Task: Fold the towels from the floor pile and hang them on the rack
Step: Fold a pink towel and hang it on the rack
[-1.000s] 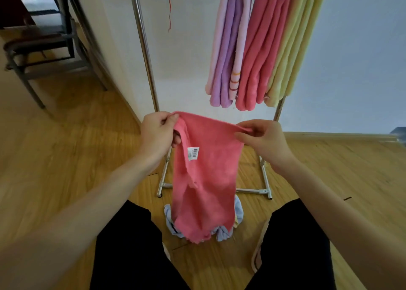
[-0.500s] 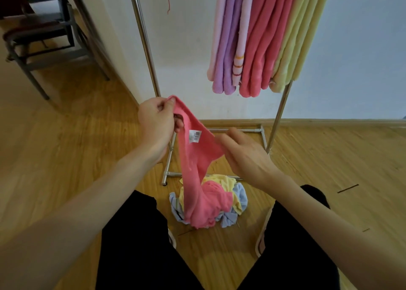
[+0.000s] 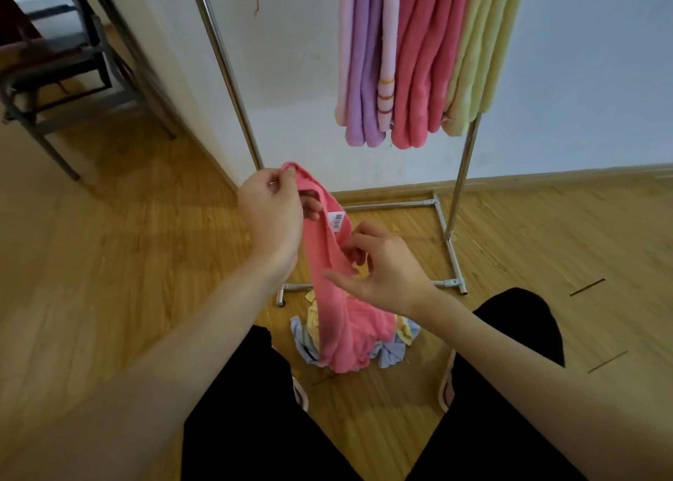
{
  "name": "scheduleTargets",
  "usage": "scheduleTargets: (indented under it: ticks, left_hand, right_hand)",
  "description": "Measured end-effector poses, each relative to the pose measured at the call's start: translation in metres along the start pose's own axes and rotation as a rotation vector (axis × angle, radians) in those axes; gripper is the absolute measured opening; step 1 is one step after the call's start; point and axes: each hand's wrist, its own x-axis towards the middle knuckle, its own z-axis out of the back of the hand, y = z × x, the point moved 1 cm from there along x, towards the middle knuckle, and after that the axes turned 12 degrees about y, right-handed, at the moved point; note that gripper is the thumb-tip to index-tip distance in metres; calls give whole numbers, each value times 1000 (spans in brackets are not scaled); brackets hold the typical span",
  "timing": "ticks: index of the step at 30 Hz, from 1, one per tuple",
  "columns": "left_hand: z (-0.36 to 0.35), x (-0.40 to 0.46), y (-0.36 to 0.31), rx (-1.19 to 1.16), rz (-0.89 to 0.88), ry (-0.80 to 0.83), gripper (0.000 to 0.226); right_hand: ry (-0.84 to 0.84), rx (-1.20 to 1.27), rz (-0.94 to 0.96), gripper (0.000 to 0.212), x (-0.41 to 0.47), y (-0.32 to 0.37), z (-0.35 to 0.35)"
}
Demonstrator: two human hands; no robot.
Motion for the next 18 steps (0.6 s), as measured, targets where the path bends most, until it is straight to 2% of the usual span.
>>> scheduleTargets:
  ticks: [6,9,13,18]
  left_hand:
    - [8,7,1,-13,26,-23,25]
    - [20,13,6,65,65,36,21]
    - [31,13,11,332,72,169,14]
    - [42,32,-10,709,-167,189,9]
  right_hand:
    - [-81,20,-90,9,4,-18,10]
    - [-177,53,-149,3,9,-29,33]
    - [-205,29,-174,7,22,-34,62]
    - [-205,-55,-149,6,42,-27,97]
